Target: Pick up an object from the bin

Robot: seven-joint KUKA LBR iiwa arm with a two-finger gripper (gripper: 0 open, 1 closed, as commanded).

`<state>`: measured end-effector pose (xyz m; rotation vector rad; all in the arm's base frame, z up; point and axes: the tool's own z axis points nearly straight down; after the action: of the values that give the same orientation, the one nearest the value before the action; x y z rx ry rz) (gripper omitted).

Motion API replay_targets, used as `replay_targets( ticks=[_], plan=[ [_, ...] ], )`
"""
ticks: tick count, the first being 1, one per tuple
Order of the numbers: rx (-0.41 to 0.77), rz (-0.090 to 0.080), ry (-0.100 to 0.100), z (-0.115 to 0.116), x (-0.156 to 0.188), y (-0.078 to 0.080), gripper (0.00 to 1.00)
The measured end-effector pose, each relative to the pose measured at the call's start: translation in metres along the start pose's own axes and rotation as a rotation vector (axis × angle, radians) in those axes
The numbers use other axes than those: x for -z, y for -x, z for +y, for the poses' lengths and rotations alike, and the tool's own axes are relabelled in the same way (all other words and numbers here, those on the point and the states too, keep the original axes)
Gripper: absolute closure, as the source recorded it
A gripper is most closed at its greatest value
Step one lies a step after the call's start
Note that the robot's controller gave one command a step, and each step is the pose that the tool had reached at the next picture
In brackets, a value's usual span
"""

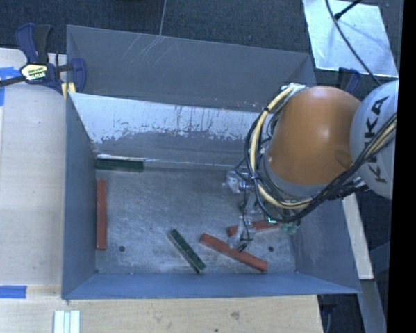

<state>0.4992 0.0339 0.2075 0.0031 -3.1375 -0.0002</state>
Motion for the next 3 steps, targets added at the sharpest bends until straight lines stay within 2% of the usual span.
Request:
replay_targets(
  ticks=[1, 2, 3],
  plan=[
    [-0.165, 0.001, -0.001, 0.015, -0.094, 0.010, 0.00],
    [-0.320, -0.002, -0.002, -0.035, -0.139, -0.015, 0.00],
    [-0.321, -0.009, 0.000, -0.034, -0.136, -0.013, 1.00]
  ],
)
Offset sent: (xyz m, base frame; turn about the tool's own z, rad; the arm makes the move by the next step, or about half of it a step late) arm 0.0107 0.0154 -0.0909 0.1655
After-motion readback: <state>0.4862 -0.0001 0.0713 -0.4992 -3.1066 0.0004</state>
